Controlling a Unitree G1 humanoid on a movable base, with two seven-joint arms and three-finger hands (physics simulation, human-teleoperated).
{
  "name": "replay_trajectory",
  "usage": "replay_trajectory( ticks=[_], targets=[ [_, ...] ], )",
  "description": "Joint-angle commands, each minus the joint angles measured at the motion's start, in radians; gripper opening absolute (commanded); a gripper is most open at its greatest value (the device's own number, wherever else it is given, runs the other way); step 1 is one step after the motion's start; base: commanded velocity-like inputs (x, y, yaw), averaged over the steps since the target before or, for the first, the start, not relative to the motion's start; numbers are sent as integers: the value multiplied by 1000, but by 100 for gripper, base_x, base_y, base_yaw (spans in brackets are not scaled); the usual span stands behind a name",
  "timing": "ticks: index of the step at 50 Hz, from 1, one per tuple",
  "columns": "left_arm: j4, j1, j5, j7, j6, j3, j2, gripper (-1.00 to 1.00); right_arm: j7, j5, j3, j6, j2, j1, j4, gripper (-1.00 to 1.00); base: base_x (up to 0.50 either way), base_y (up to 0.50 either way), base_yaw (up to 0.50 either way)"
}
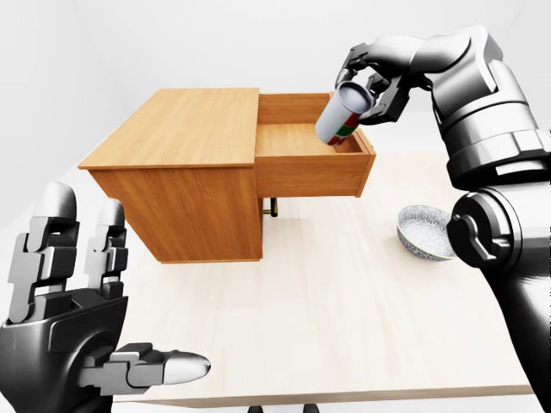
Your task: Put the ketchup in the top drawer of the cabinet.
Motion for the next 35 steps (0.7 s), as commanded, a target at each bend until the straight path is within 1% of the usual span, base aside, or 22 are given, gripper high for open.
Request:
replay_trajectory(
  ticks=[1, 10, 25, 26, 27, 28, 29, 30, 35],
  targets=[
    [0, 4, -5, 5, 0, -1, 5, 100, 0, 0, -12, 0, 11, 13, -2, -100, 0, 0, 0],
    [0, 4, -15, 12, 0, 3, 13, 100, 0, 1, -9, 0, 13, 16, -2, -100, 0, 0, 0],
    [0, 1, -8, 12, 0, 0, 11, 100, 0, -7, -7, 0, 3, 16, -7, -100, 0, 0, 0],
    [0, 2, -9, 13, 0, -1, 12, 100, 0, -9, -6, 0, 2, 15, -7, -97, 0, 0, 0],
    [0, 5, -9, 14, 0, -2, 13, 100, 0, -10, -5, 0, 2, 15, -7, -74, 0, 0, 0],
    [0, 6, -10, 14, 0, -3, 14, 100, 0, -11, -5, 0, 1, 15, -8, -56, 0, 0, 0],
    [0, 6, -8, 14, 0, -5, 13, 100, 0, -14, -3, 0, 0, 15, -10, 33, 0, 0, 0],
    [0, 5, -9, 15, 0, -5, 14, 100, 0, -18, -1, 0, 0, 15, -10, 100, 0, 0, 0],
    [0, 8, -6, 13, 0, -7, 12, 100, 0, -26, -1, 0, -4, 12, -11, 100, 0, 0, 0]
  ],
)
